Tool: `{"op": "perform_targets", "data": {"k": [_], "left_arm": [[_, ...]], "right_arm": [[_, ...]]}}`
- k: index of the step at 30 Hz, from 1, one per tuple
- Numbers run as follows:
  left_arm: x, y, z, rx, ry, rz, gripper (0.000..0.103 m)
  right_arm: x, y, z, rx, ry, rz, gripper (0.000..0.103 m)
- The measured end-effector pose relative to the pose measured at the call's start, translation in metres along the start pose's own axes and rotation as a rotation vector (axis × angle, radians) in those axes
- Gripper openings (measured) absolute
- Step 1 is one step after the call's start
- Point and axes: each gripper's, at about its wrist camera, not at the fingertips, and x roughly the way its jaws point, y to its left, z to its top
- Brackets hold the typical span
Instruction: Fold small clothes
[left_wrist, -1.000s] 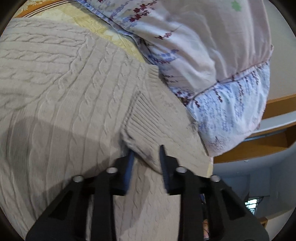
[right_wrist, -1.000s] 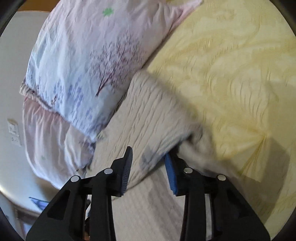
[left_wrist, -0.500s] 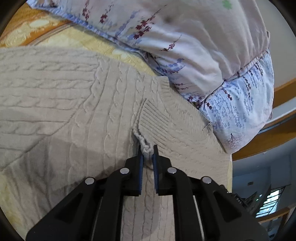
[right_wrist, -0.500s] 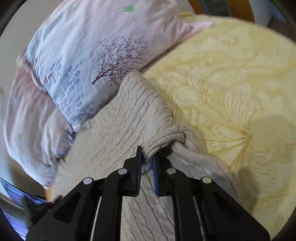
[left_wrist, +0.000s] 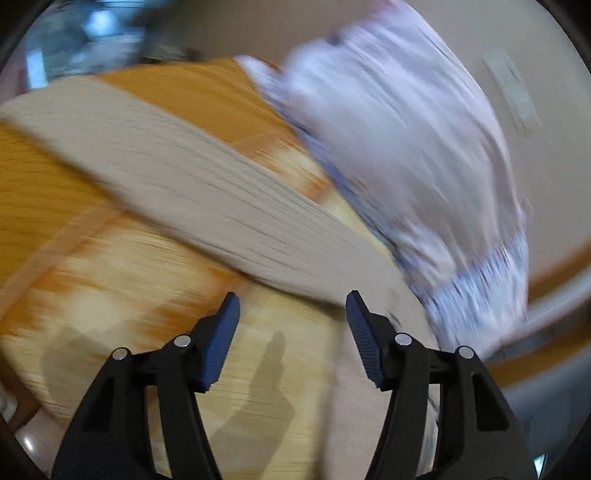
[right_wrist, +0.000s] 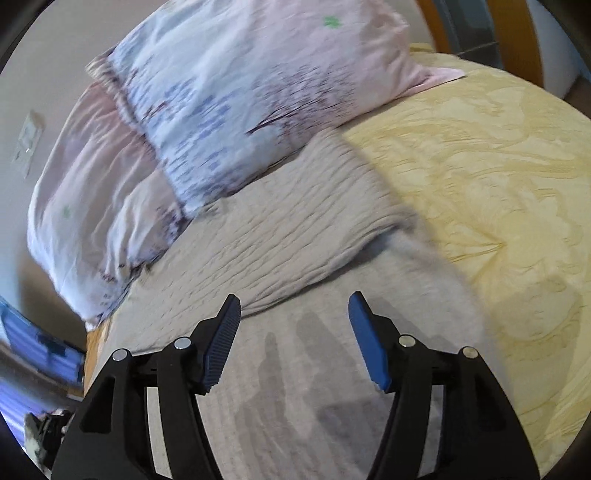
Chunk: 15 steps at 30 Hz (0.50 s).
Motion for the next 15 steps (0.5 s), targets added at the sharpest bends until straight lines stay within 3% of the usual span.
{"op": "perform_targets", "data": {"k": [5, 15], "left_arm": [[-0.014, 0.049, 0.027, -0.156, -0.089, 0.066, 0.052], [0.003, 0.085, 0.067, -0.339, -0.132, 0.054, 0.013]], "right_arm": [[0.005, 0.022, -0.009, -0.056, 0.032, 0.047, 0.063], [0.006, 0.028, -0.012, -0.079, 0.039, 0.057, 0.067]]}}
